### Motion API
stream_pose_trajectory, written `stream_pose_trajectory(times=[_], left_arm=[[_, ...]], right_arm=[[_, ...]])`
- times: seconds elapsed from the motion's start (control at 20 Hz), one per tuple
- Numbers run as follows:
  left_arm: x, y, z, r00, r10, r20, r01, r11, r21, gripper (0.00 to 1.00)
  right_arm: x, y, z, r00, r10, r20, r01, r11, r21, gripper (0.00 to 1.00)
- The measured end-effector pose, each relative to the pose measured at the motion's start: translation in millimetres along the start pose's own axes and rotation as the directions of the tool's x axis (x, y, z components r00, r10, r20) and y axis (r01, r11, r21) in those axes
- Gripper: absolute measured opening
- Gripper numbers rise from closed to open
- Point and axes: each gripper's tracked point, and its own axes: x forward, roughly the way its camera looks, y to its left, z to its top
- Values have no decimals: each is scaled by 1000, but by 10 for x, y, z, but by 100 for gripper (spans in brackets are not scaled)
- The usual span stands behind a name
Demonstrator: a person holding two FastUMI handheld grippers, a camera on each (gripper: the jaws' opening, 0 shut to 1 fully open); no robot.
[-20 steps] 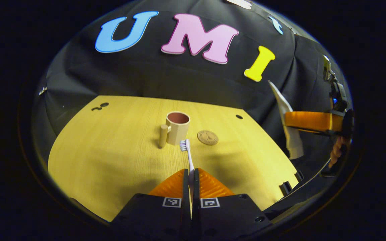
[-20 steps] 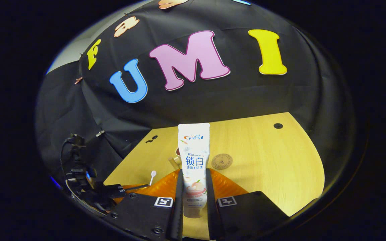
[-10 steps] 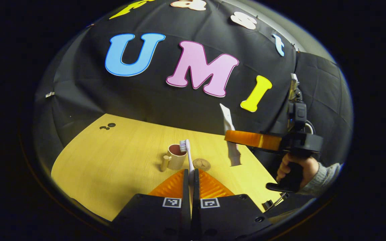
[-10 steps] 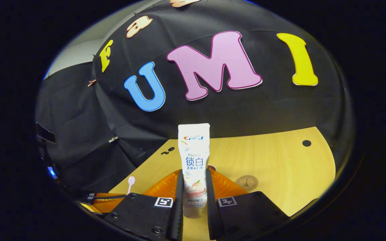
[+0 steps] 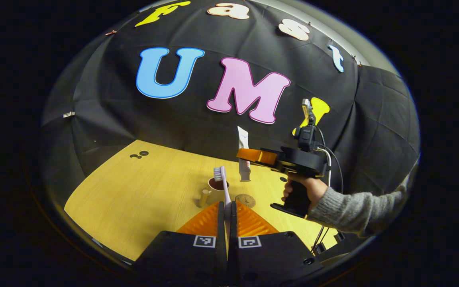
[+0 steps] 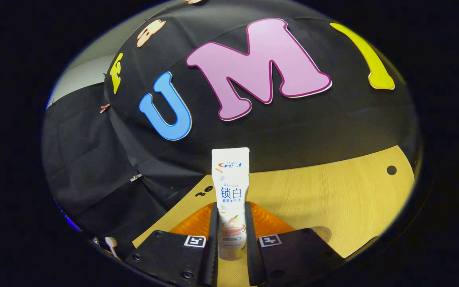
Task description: Put the toothbrush and toothpaste on the desktop into the cup, then pick up the cup and place it on the coaster on the desktop.
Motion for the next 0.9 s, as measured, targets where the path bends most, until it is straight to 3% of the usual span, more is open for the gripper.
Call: stream_pose_trajectory(times=[0.4,0.7,0.75,0.8,0.9], left_arm=[[-210,172,-54,997,76,-13,-76,997,-16,6],[-315,386,-115,992,118,-36,-119,992,-30,6],[-325,404,-107,992,120,-36,-121,992,-33,6],[-332,417,-101,992,122,-38,-123,992,-37,7],[-334,449,-92,992,121,-40,-123,992,-38,6]], right_arm=[[720,-187,-340,999,-22,-46,22,1000,3,33],[919,-284,-666,994,-61,-96,50,993,-111,33],[936,-280,-714,993,-61,-104,47,990,-130,28],[972,-287,-749,992,-65,-111,48,988,-150,33],[986,-324,-819,989,-86,-118,62,980,-191,33]])
